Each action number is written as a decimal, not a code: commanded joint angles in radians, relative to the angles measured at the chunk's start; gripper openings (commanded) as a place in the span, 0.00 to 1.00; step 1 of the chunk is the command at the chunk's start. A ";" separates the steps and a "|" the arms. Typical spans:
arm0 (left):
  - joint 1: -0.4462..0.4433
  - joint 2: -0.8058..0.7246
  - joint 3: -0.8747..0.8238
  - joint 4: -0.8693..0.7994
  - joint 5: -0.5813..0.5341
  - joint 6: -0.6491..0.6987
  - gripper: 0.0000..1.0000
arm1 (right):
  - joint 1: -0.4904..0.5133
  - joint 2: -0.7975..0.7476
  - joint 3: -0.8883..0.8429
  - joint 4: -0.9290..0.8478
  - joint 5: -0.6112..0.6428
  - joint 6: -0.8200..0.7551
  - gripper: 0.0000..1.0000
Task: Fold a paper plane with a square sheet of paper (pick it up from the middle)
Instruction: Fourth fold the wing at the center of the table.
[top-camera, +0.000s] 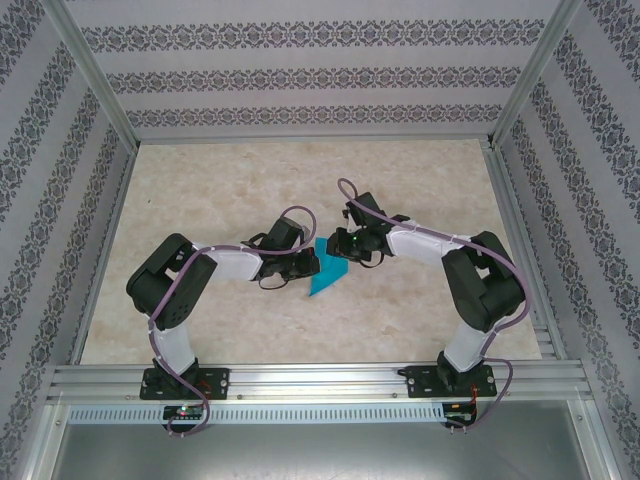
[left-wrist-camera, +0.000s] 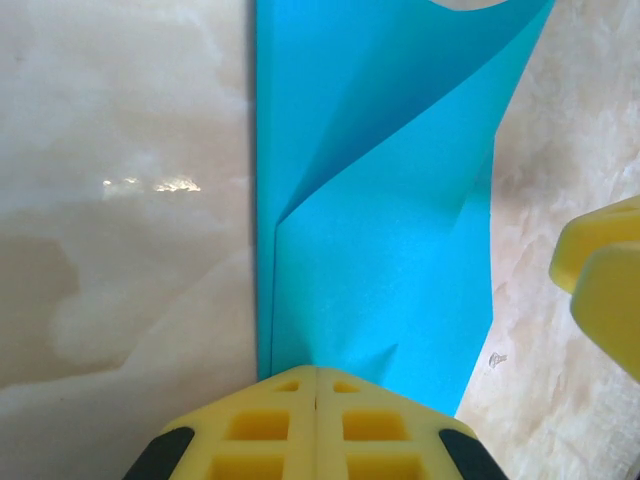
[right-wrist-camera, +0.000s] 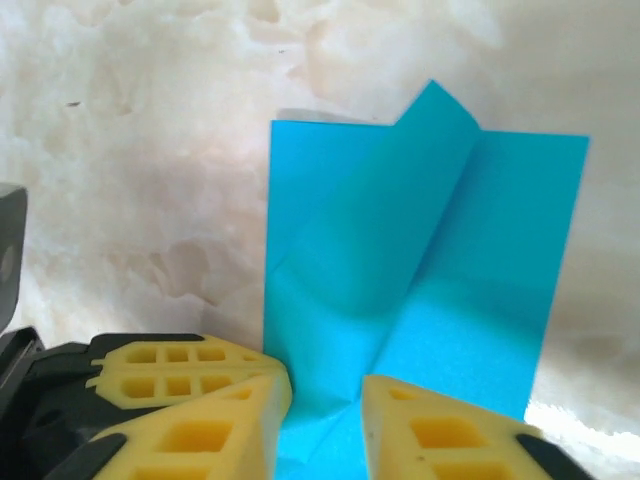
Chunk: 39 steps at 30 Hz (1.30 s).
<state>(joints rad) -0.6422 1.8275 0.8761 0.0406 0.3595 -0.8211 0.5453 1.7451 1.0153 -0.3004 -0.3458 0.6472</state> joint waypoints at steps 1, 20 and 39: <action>0.007 0.042 -0.010 -0.091 -0.038 -0.005 0.04 | 0.003 0.025 -0.034 0.090 -0.107 -0.012 0.18; 0.007 -0.021 0.019 -0.086 0.003 0.021 0.05 | -0.015 0.172 -0.076 0.155 -0.174 -0.063 0.04; 0.007 0.010 0.048 -0.104 0.030 0.029 0.06 | -0.019 0.189 -0.063 0.146 -0.163 -0.057 0.04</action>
<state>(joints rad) -0.6422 1.8133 0.9112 -0.0124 0.3866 -0.8162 0.5274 1.8858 0.9604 -0.1215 -0.5354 0.5999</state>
